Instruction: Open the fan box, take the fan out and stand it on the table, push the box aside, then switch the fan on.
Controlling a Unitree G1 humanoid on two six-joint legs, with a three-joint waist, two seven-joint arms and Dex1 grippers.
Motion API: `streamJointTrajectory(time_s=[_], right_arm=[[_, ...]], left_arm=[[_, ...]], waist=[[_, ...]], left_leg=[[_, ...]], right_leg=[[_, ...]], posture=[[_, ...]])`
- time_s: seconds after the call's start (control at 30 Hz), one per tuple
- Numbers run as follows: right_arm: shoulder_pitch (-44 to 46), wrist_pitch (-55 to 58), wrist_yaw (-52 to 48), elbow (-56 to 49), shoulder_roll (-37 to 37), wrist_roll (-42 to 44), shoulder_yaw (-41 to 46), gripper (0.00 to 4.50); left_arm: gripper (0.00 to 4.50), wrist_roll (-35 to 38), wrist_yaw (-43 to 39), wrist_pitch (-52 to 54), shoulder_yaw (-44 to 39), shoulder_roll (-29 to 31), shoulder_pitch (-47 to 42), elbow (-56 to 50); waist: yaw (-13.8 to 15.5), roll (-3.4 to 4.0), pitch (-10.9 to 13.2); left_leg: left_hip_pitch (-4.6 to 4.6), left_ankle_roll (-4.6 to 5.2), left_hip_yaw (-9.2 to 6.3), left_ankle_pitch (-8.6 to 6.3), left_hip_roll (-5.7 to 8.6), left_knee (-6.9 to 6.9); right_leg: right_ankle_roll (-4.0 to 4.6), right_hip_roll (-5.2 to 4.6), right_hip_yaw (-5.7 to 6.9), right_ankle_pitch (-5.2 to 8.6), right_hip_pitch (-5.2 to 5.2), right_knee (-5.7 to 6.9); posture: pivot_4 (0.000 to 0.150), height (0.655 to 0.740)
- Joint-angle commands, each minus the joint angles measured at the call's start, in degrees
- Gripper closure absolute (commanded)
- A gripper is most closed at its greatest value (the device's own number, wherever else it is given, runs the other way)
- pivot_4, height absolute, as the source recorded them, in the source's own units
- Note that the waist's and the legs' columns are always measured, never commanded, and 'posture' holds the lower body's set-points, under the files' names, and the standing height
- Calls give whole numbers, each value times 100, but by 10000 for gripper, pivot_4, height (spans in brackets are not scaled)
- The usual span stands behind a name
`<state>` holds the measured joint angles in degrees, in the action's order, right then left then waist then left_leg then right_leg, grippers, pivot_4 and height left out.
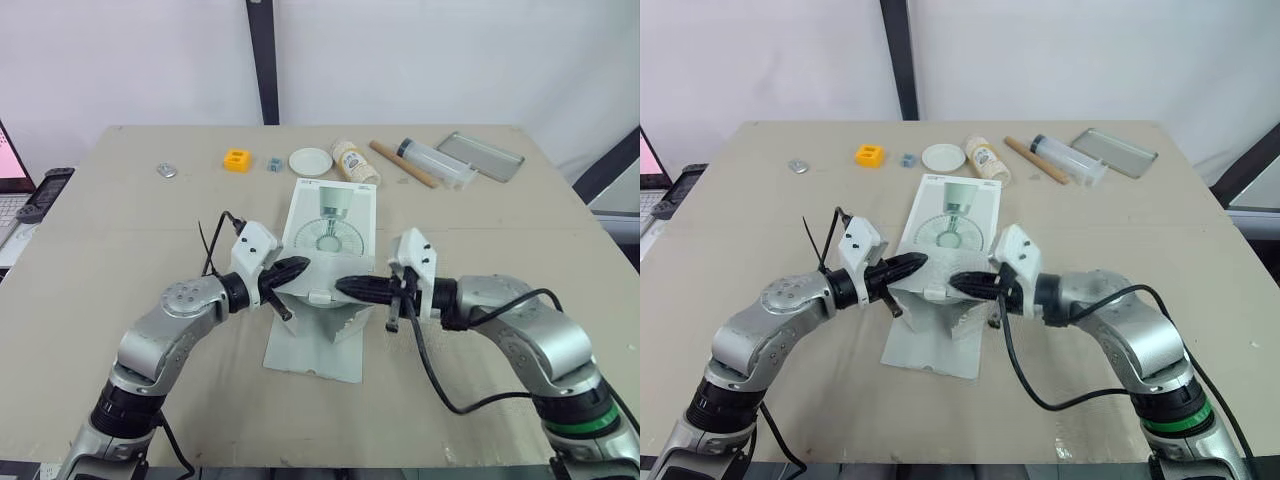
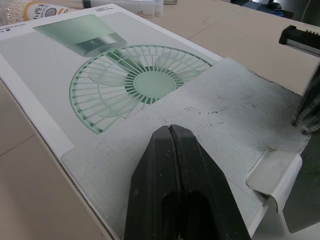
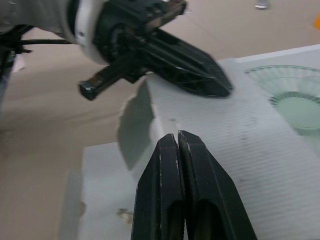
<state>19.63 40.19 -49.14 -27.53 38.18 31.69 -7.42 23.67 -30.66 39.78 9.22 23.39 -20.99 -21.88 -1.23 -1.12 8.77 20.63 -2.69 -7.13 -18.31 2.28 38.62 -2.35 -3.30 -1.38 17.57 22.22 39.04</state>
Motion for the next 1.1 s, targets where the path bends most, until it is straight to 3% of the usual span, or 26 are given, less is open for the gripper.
streamJointTrajectory(time_s=[0.03,0.2,0.53,0.7,0.93,1.1], right_arm=[[-69,68,156,-126,10,-171,-156,44441],[-23,396,128,-155,181,-183,-242,44441],[-331,1232,-563,-649,1363,533,114,44441],[-604,985,-389,-303,1642,155,322,44441],[-344,124,313,525,1146,-697,391,44441],[-165,-68,553,471,528,-738,338,44441]], left_arm=[[45000,-99,27,78,73,-8,34,54],[45000,-112,16,83,40,-9,7,73],[45000,-166,-22,66,8,35,51,86],[45000,-174,-27,62,7,33,59,91],[45000,-183,-38,62,23,18,51,111],[45000,-180,-40,82,16,9,35,110]], waist=[[0,-1,-1],[0,1,-2],[5,1,-2],[3,0,-3],[3,0,-3],[2,1,-4]], left_leg=[[0,0,0,0,0,1],[-2,-1,-1,1,0,2],[-2,1,-6,0,2,2],[-5,6,-4,0,2,4],[-7,4,-1,1,3,4],[-7,2,-2,3,0,3]], right_leg=[[0,0,0,0,-1,0],[0,0,0,0,-1,1],[0,0,8,0,-6,0],[-1,1,8,0,-12,-1],[-1,3,7,0,-12,-1],[0,2,6,0,-12,0]], posture=[[1500,7400],[1500,7400],[1500,7400],[1500,7400],[1500,7400],[1500,7400]])
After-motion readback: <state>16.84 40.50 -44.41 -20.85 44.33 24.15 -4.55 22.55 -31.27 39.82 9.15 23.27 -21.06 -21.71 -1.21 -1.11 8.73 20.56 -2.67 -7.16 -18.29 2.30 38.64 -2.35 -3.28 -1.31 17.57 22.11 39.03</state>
